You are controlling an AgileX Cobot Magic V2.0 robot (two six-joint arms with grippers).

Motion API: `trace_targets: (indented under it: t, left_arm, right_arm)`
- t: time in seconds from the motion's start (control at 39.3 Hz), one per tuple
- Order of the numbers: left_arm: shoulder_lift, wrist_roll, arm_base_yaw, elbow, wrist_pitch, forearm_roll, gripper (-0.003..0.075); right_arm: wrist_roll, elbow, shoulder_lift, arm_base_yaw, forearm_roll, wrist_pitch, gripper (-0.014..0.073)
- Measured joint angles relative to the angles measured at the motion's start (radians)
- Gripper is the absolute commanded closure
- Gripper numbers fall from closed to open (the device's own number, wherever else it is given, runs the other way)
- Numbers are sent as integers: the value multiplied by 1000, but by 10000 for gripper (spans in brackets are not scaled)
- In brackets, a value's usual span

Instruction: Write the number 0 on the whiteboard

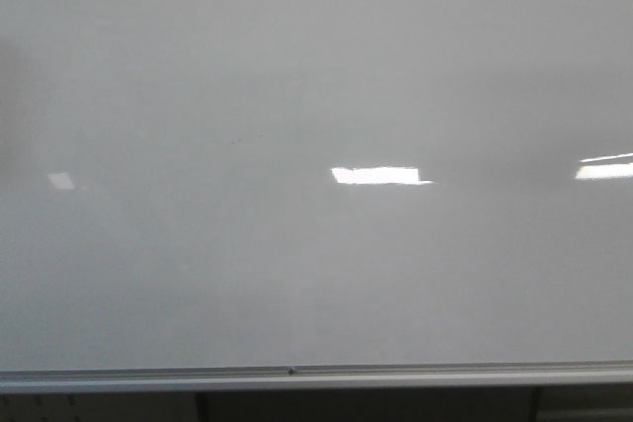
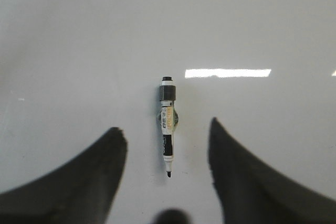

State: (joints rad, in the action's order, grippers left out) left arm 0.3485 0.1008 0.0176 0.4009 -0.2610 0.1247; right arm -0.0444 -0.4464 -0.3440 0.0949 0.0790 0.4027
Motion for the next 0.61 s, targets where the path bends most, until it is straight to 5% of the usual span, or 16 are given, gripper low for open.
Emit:
trace_targets:
  t: [0.38,0.61]
  left_arm:
    - [20,0,0,-6,6,-2,41]
    - [239,0,0,19,19,-6,41]
  right_arm:
    - [0,-2,0,0,0,0,138]
    - [0,-2,0,0,0,0,138]
